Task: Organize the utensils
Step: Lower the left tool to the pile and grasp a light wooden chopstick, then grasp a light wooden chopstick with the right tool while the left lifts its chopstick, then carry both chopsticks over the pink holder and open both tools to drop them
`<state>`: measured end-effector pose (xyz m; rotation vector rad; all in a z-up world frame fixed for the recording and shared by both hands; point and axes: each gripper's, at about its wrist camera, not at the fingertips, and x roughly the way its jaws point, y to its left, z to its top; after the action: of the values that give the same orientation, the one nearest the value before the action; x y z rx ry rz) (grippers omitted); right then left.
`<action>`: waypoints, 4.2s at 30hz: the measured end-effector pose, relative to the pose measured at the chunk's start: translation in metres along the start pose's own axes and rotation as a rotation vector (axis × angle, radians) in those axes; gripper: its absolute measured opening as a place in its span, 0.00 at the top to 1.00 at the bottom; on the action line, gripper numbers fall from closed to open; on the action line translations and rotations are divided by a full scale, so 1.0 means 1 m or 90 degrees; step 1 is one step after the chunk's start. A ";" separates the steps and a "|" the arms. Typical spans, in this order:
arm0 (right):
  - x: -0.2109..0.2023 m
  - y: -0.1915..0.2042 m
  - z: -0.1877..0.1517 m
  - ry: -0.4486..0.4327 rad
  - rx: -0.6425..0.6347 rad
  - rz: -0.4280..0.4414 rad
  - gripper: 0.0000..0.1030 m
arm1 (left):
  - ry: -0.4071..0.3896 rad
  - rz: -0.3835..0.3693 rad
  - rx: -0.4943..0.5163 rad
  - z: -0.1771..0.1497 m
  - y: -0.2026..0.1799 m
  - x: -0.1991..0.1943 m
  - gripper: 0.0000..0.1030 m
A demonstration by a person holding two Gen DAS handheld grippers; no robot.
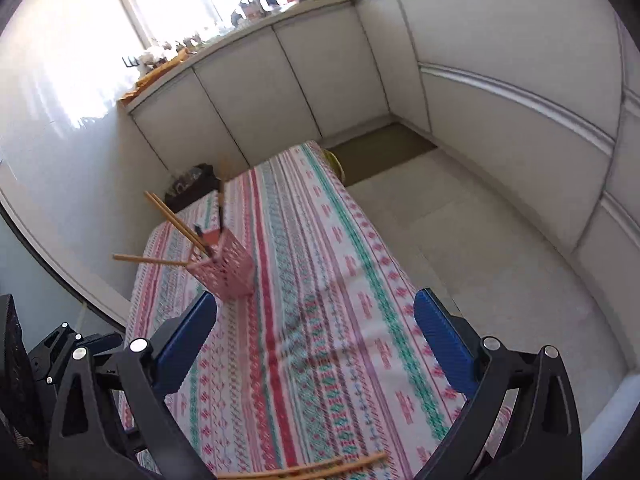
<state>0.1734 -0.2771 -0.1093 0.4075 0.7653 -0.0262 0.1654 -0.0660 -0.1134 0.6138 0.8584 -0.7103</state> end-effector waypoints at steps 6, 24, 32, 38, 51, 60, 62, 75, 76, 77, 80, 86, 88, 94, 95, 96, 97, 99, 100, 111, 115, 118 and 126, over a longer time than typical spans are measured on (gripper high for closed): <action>0.017 -0.069 -0.029 0.047 0.086 -0.029 0.07 | 0.176 -0.108 0.177 -0.014 -0.067 0.066 0.38; 0.022 -0.090 -0.026 0.075 0.161 0.035 0.07 | 0.308 -0.209 0.245 -0.011 -0.098 0.134 0.79; 0.027 -0.088 -0.051 0.205 0.199 0.065 0.07 | 0.247 -0.175 0.193 -0.004 -0.078 0.132 0.95; 0.059 -0.064 -0.107 0.396 0.261 0.061 0.43 | 0.107 -0.151 0.012 -0.003 -0.012 0.107 0.95; 0.104 -0.019 -0.124 0.471 0.276 -0.100 0.86 | -0.032 -0.124 -0.037 -0.014 0.025 0.044 0.95; 0.143 0.009 -0.100 0.367 0.264 -0.064 0.92 | -0.120 -0.085 -0.107 -0.016 0.050 0.019 0.95; 0.143 0.015 -0.096 0.341 0.270 -0.043 0.92 | -0.148 -0.075 -0.126 -0.015 0.056 0.010 0.95; 0.156 0.001 -0.065 0.267 0.284 0.036 0.92 | -0.217 -0.044 -0.185 -0.010 0.072 -0.008 0.95; 0.153 0.006 -0.061 0.253 0.269 0.042 0.92 | -0.231 -0.040 -0.193 -0.010 0.074 -0.012 0.95; 0.147 0.011 -0.053 0.233 0.248 0.051 0.92 | -0.246 -0.038 -0.202 -0.010 0.077 -0.018 0.95; 0.124 0.028 -0.034 0.172 0.179 0.063 0.92 | -0.291 -0.036 -0.229 -0.013 0.084 -0.033 0.95; 0.077 0.052 -0.010 0.074 0.064 0.079 0.92 | -0.358 -0.020 -0.271 -0.014 0.087 -0.059 0.95; 0.063 0.056 -0.006 0.049 0.039 0.086 0.92 | -0.374 -0.013 -0.279 -0.013 0.086 -0.067 0.95; 0.021 0.070 0.004 -0.011 -0.028 0.110 0.92 | -0.402 0.003 -0.278 -0.010 0.078 -0.087 0.95; 0.012 0.072 0.004 -0.021 -0.037 0.113 0.92 | -0.404 0.009 -0.279 -0.009 0.078 -0.090 0.95; 0.006 0.074 0.007 -0.031 -0.043 0.116 0.92 | -0.409 0.017 -0.281 -0.010 0.077 -0.093 0.95; -0.001 0.075 0.010 -0.041 -0.048 0.121 0.92 | -0.415 0.023 -0.283 -0.009 0.078 -0.098 0.95; -0.014 0.078 0.019 -0.058 -0.051 0.130 0.92 | -0.426 0.036 -0.291 -0.008 0.080 -0.106 0.95; -0.020 0.079 0.025 -0.068 -0.052 0.135 0.92 | -0.432 0.042 -0.297 -0.007 0.082 -0.109 0.95; -0.071 0.112 0.101 -0.160 -0.069 0.200 0.93 | -0.485 0.112 -0.350 0.035 0.124 -0.137 0.95; -0.071 0.124 0.122 -0.191 -0.071 0.219 0.93 | -0.485 0.157 -0.363 0.051 0.142 -0.128 0.95; -0.058 0.131 0.134 -0.203 -0.073 0.223 0.92 | -0.477 0.181 -0.376 0.057 0.153 -0.111 0.95; 0.006 0.151 0.136 -0.229 -0.101 0.221 0.92 | -0.415 0.207 -0.403 0.055 0.177 -0.041 0.90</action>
<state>0.2946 -0.1870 0.0274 0.3664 0.3316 0.2790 0.3064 0.0157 -0.0160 -0.0646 0.3211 -0.2740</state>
